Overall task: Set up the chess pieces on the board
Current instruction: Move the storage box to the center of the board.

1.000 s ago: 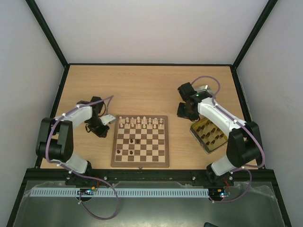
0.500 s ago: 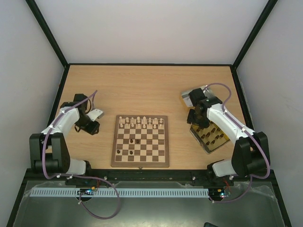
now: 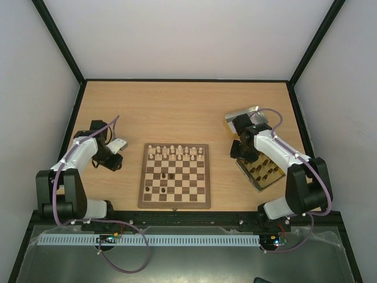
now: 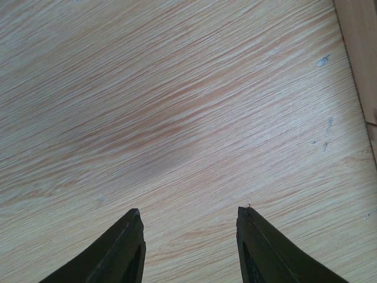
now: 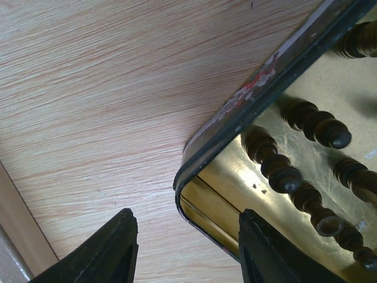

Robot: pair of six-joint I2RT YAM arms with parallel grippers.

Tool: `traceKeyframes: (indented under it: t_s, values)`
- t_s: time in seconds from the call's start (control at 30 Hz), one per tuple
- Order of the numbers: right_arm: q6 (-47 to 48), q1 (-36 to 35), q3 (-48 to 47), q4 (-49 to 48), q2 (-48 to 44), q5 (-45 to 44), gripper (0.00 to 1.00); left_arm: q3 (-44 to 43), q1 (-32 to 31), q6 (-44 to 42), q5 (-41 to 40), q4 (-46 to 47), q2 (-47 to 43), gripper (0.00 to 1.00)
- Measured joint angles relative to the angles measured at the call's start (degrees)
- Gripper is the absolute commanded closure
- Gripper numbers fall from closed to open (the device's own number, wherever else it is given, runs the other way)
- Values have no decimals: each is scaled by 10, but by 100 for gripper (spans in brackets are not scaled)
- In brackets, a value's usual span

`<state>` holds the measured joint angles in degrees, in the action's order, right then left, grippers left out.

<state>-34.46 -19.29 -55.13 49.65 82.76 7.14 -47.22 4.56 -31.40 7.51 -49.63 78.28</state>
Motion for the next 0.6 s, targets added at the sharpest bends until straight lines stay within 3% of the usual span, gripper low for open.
traceKeyframes:
  t_s: [0.6]
  values:
    - [0,0,-4,-39,53,21,58,36,16,8,-5,17,-22,56]
